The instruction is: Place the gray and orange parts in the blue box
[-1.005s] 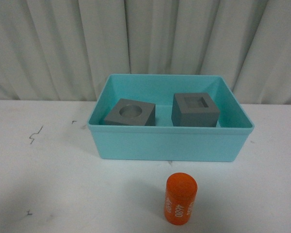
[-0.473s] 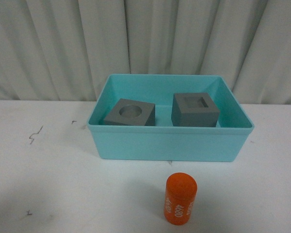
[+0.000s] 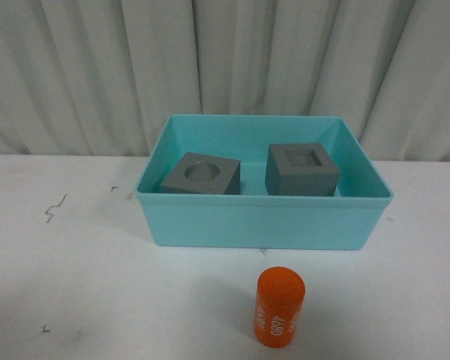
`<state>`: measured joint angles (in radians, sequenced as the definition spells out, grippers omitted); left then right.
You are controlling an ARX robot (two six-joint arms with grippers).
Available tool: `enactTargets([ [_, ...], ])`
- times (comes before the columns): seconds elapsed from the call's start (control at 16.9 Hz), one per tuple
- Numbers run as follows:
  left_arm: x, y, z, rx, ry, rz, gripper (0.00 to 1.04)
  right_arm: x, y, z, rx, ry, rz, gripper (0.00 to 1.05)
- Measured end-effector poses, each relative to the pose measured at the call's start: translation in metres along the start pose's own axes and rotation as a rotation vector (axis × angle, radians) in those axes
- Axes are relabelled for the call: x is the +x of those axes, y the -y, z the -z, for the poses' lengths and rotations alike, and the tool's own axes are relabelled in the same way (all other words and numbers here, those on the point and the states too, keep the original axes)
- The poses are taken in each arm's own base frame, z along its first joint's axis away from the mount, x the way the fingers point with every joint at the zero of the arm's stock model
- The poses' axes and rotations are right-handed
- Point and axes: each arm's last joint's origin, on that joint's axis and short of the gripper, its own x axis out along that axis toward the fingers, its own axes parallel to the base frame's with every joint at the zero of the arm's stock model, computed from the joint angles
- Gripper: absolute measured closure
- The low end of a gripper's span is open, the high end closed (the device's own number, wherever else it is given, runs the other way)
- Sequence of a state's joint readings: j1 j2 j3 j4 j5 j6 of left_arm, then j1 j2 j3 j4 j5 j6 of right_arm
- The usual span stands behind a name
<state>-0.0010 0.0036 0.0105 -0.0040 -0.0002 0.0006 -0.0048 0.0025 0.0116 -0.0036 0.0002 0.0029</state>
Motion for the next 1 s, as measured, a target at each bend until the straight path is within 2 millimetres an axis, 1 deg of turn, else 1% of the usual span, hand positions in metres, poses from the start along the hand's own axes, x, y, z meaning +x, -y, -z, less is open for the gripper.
enactTargets([
  [0.71, 0.0, 0.0, 0.0, 0.0, 0.0, 0.0, 0.07, 0.0, 0.0, 0.0, 0.0, 0.0, 0.0, 0.06],
  [0.77, 0.0, 0.0, 0.0, 0.0, 0.0, 0.0, 0.07, 0.013, -0.011, -0.025, -0.008, -0.107, -0.149, 0.06],
  [0.83, 0.0, 0.0, 0.0, 0.0, 0.0, 0.0, 0.07, 0.065, -0.017, -0.092, 0.094, -0.016, -0.206, 0.06],
  [0.89, 0.0, 0.0, 0.0, 0.0, 0.0, 0.0, 0.07, 0.135, -0.03, -0.094, 0.222, -0.299, -0.277, 0.06],
  [0.95, 0.0, 0.0, 0.0, 0.0, 0.0, 0.0, 0.07, 0.167, -0.044, -0.095, 0.276, -0.438, -0.319, 0.06],
  [1.0, 0.0, 0.0, 0.0, 0.0, 0.0, 0.0, 0.07, 0.191, -0.057, -0.097, 0.299, -0.544, -0.345, 0.06],
])
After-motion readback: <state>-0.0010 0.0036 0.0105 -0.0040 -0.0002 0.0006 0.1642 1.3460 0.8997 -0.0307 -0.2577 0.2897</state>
